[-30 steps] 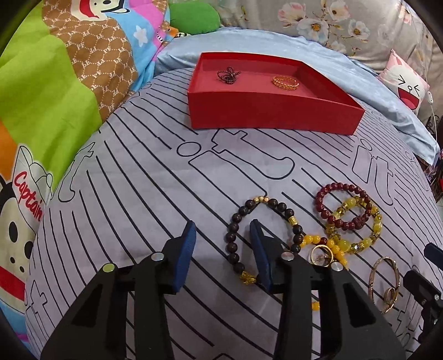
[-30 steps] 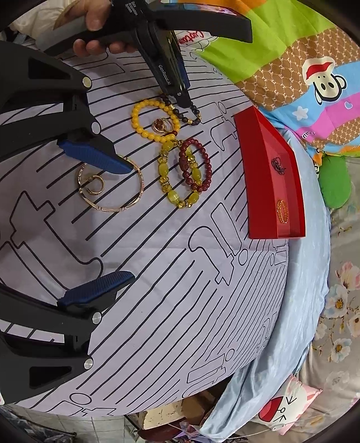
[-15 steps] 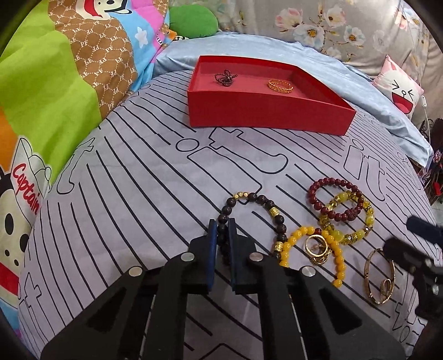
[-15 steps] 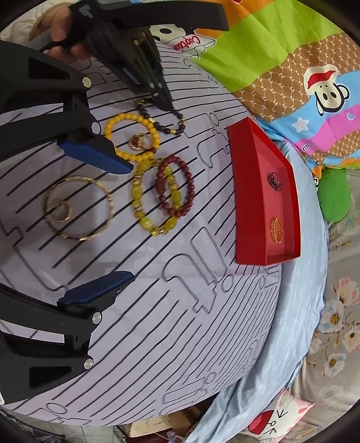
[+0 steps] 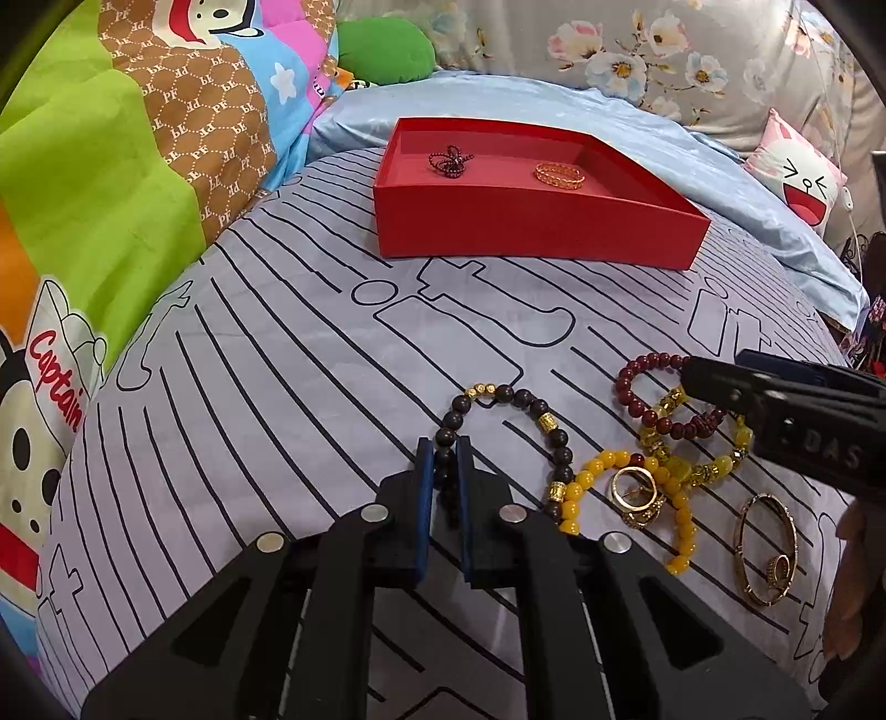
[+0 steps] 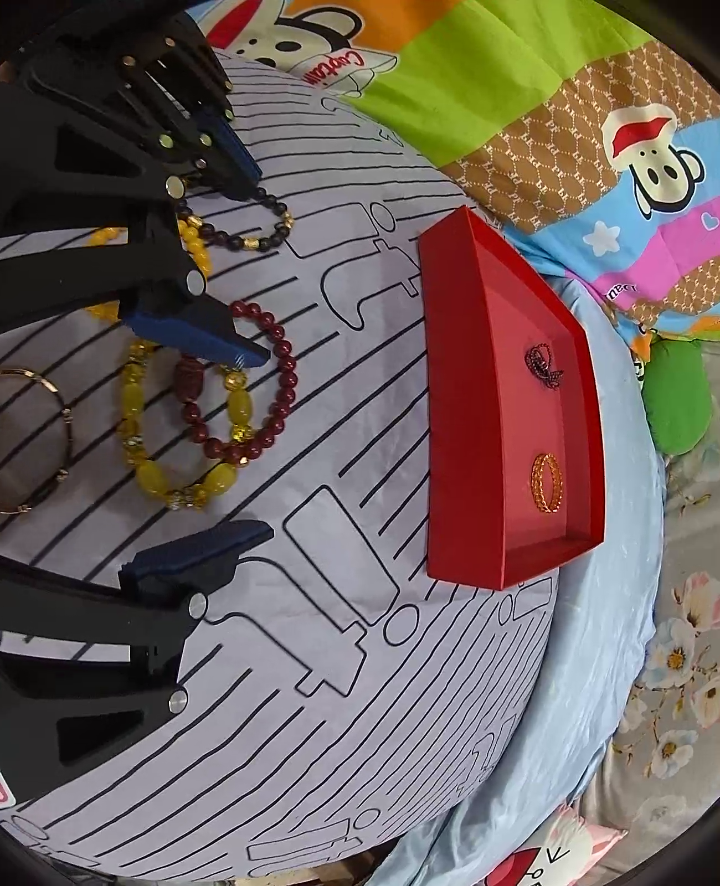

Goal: Organize jewelry
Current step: 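Grasp the black bead bracelet with the left tool while the right tool grasps the dark red bracelet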

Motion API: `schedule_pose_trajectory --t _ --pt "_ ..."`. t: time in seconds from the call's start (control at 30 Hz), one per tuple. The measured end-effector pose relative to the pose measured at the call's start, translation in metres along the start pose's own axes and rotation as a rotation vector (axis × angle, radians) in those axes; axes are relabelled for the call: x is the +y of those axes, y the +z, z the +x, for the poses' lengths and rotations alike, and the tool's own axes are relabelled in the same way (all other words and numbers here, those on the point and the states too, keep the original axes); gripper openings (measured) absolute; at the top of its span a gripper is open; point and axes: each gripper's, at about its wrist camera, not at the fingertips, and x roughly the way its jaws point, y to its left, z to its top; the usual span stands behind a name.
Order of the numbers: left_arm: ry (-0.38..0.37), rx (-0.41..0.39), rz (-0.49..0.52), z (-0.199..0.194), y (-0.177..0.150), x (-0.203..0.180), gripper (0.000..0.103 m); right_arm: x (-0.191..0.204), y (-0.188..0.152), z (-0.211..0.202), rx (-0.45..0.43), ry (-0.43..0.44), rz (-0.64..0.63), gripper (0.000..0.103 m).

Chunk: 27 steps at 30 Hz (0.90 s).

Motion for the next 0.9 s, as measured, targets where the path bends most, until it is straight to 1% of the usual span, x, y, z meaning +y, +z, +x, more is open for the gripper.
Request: schedule_pose_trajectory --t 0.13,0.27,0.33,0.43,0.5,0.57,0.7,0.9 --pt "-0.002 -0.001 0.002 0.001 0.001 0.000 0.008 0.001 0.005 0.010 0.013 0.003 0.000 0.042" --pt "-0.006 -0.001 0.004 0.002 0.002 0.000 0.008 0.002 0.006 0.012 0.009 -0.001 -0.011 0.038" --pt "-0.006 -0.001 0.005 0.002 0.002 -0.001 0.008 0.002 0.005 0.011 0.010 0.000 -0.013 0.032" --pt "-0.006 0.000 0.004 0.002 0.002 -0.001 0.008 0.002 0.002 0.008 0.013 0.005 -0.008 0.018" --pt "-0.008 0.004 0.001 0.003 0.003 -0.001 0.008 0.001 -0.002 0.006 0.014 0.010 0.002 0.015" --pt "-0.014 0.012 -0.007 0.003 0.004 0.000 0.008 0.000 -0.005 0.003 0.015 0.015 0.008 0.008" --pt "-0.036 0.028 -0.023 0.003 0.006 0.001 0.008 -0.002 -0.010 -0.006 0.006 0.031 0.026 0.008" --pt "-0.088 0.052 -0.049 -0.001 0.008 0.001 0.008 -0.004 -0.012 -0.025 -0.026 0.054 0.038 0.008"
